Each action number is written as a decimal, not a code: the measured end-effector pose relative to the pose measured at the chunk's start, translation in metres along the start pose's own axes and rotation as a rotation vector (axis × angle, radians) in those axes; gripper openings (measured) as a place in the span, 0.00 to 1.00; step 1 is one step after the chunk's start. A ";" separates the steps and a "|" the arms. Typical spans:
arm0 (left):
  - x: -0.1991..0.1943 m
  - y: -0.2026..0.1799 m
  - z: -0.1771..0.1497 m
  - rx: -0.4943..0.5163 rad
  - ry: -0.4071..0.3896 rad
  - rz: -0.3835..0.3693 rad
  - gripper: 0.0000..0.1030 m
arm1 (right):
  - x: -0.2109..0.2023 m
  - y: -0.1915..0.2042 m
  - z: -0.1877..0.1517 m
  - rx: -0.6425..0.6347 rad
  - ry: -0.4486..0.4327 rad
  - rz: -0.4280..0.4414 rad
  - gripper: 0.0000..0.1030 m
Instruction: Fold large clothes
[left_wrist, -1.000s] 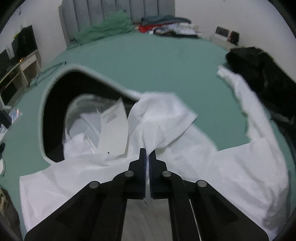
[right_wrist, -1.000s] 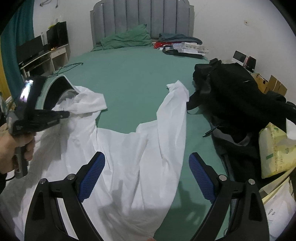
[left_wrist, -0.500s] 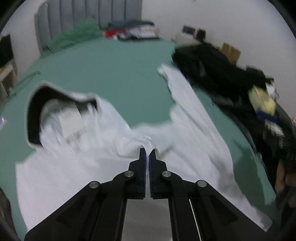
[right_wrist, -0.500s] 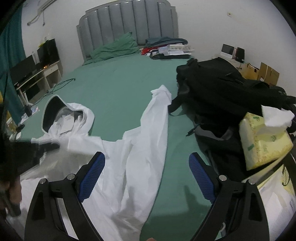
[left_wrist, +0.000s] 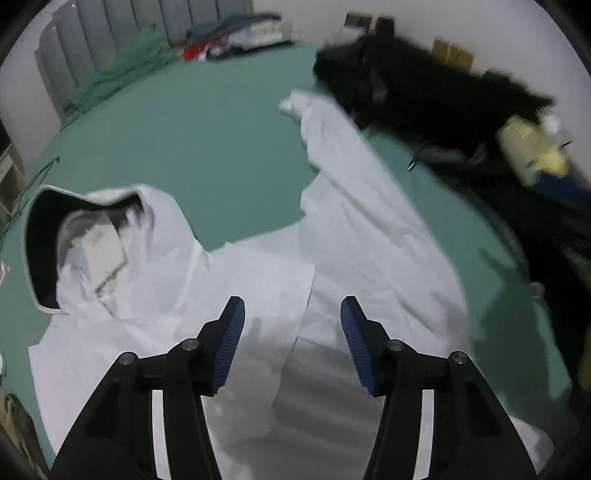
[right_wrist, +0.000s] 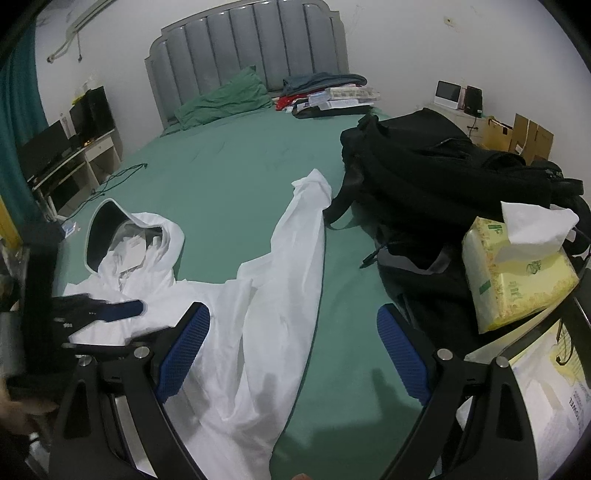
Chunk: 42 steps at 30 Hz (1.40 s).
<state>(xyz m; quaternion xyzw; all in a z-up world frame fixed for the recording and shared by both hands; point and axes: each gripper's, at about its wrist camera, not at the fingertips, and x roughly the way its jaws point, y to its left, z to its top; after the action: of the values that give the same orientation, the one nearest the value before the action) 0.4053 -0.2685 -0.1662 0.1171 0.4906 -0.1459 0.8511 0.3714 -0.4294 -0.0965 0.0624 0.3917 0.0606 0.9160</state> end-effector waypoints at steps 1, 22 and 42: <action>0.012 -0.002 0.001 0.001 0.017 0.017 0.55 | -0.001 -0.001 0.000 0.002 0.000 0.002 0.89; -0.011 -0.024 -0.025 0.024 -0.081 -0.239 0.60 | -0.001 -0.030 0.005 0.052 0.000 -0.067 0.89; -0.107 0.310 -0.167 -0.407 -0.236 0.219 0.60 | 0.059 0.016 0.012 -0.084 0.033 -0.116 0.89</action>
<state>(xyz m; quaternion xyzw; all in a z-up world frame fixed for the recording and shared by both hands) 0.3332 0.0914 -0.1374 -0.0220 0.3915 0.0365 0.9192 0.4191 -0.4050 -0.1274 0.0003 0.4067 0.0249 0.9132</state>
